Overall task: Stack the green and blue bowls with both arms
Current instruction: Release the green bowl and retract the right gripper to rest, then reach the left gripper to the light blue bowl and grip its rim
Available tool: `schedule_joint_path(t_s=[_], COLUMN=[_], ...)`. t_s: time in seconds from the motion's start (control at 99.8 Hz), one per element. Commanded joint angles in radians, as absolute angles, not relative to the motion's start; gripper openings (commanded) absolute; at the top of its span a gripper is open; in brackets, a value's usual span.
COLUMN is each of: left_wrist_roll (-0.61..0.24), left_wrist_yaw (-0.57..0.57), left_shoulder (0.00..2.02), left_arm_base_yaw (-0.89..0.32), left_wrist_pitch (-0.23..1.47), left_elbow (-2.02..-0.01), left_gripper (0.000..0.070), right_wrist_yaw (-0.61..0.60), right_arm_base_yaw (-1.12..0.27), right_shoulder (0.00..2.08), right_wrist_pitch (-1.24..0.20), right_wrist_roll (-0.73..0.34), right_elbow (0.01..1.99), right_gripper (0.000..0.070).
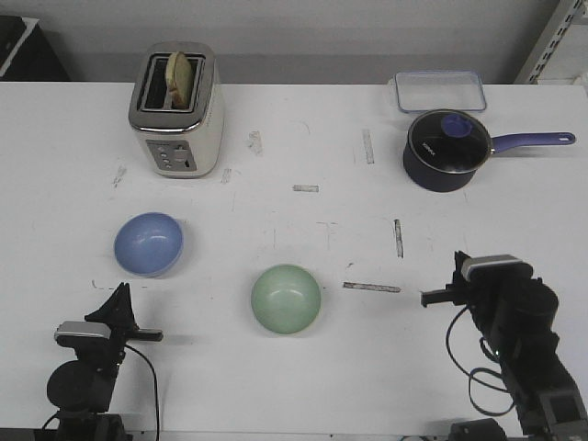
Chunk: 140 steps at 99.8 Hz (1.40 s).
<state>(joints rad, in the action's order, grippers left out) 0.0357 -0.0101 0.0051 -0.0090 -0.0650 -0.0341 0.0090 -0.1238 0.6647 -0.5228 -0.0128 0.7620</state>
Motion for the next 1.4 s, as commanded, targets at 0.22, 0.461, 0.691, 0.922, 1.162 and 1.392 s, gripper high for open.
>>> schedule_joint_path(t_s=[0.22, 0.461, 0.691, 0.922, 1.162, 1.392], left_wrist_roll=[0.032, -0.059, -0.057, -0.058, -0.088, -0.123], left_wrist_yaw=[-0.014, -0.014, -0.014, -0.016, -0.015, -0.027], left_shoulder=[0.003, 0.007, 0.187, 0.529, 0.848, 1.092], left_arm_base_yaw=[-0.01, -0.01, -0.01, -0.01, -0.007, 0.06], left_wrist_pitch=[-0.108, -0.234, 0.018, 0.279, 0.551, 0.702], left_elbow=[-0.014, -0.123, -0.506, -0.921, -1.244, -1.332], left_gripper=[0.0001, 0.0001, 0.0002, 0.0236, 0.0563, 0.0572], right_wrist_yaw=[0.053, 0.053, 0.052, 0.05, 0.048, 0.048], right_arm_base_yaw=[-0.125, -0.125, -0.125, -0.125, -0.126, -0.126], right_shoulder=[0.441, 0.411, 0.421, 0.433, 0.457, 0.466], right_wrist_pitch=[-0.461, -0.428, -0.378, -0.378, -0.375, -0.374], right_wrist_roll=[-0.026, -0.026, -0.027, -0.027, -0.027, -0.026], right_elbow=[0.556, 0.542, 0.542, 0.542, 0.542, 0.542], right_gripper=[0.0, 0.0, 0.0, 0.0, 0.0, 0.0])
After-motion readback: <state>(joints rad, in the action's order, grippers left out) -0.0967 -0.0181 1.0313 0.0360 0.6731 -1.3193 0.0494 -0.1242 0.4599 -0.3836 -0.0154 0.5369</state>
